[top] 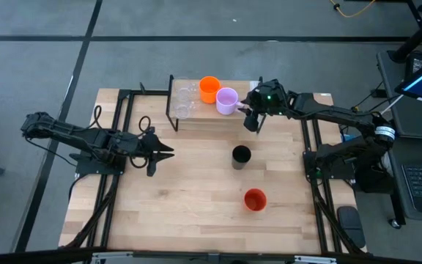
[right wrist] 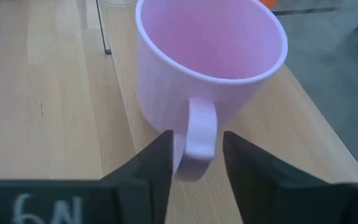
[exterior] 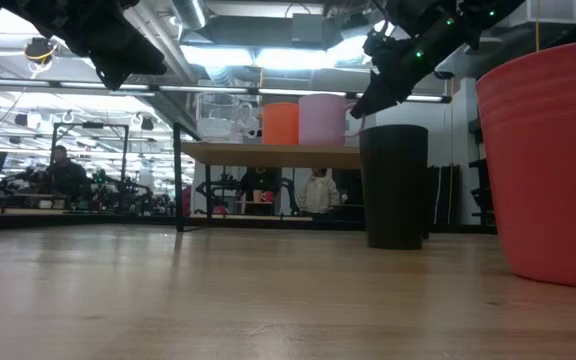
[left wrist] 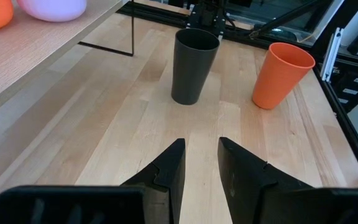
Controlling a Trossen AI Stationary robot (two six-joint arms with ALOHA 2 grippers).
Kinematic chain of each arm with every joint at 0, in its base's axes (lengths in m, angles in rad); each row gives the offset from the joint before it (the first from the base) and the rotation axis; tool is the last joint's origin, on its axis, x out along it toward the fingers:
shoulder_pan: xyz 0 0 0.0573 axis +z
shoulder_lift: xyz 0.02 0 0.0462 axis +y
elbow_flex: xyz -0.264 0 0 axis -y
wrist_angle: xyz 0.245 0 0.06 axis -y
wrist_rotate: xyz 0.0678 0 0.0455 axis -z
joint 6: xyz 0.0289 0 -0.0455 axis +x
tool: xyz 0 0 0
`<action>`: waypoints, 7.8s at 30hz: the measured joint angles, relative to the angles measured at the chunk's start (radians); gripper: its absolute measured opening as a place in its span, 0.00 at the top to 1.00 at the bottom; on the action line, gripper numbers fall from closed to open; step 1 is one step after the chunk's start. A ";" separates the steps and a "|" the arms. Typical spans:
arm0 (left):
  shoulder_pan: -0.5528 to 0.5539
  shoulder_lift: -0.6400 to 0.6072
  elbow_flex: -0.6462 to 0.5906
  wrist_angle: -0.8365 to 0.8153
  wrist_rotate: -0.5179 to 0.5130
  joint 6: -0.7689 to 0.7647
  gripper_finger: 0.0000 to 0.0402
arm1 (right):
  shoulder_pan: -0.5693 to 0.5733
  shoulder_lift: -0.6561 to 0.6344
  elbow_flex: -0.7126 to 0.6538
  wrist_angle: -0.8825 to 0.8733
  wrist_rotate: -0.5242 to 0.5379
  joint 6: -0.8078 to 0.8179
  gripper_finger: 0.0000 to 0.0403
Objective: Stack small to large cups/mugs on shelf
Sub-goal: Put the pink mug on top of the shelf, then put the black mug on top of the shelf
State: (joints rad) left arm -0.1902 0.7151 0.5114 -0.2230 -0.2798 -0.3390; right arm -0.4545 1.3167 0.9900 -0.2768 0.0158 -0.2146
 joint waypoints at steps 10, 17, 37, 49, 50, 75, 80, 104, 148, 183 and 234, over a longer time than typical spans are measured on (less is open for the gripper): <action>0.000 0.000 0.000 0.000 0.000 -0.001 0.78 | 0.000 -0.001 0.000 -0.004 -0.001 0.000 0.82; 0.000 0.000 0.000 0.000 0.000 -0.002 0.78 | 0.001 -0.025 0.000 -0.010 -0.041 0.000 0.85; 0.000 0.000 0.000 0.001 0.000 0.000 0.78 | 0.002 -0.107 0.087 -0.002 -0.274 -0.028 0.85; 0.000 0.000 0.000 0.000 0.000 0.001 0.78 | 0.005 -0.031 0.144 0.022 -0.280 -0.030 0.86; 0.000 0.000 0.000 0.000 0.000 0.001 0.78 | 0.005 -0.011 0.171 0.001 -0.280 -0.036 0.86; 0.000 0.000 0.000 0.000 0.000 0.002 0.78 | 0.011 0.268 0.370 -0.202 -0.208 -0.134 0.86; 0.000 0.000 0.000 0.000 0.000 0.001 0.78 | -0.001 0.275 0.370 -0.198 -0.199 -0.133 0.86; 0.000 0.000 0.000 0.000 0.000 0.001 0.78 | -0.014 0.291 0.370 -0.184 -0.200 -0.128 0.76; 0.000 0.000 0.000 0.000 0.001 0.001 0.78 | -0.011 0.110 0.819 -0.783 -0.192 -0.047 0.39; 0.000 0.000 0.000 0.000 0.000 0.001 0.78 | 0.440 -0.239 0.448 -0.924 0.008 0.376 0.39; 0.000 0.000 0.000 0.000 0.000 0.002 0.78 | 0.523 0.203 0.196 -0.558 -0.046 0.127 0.39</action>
State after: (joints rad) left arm -0.1904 0.7149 0.5115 -0.2228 -0.2798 -0.3374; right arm 0.0685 1.5201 1.1862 -0.8344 -0.0298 -0.0875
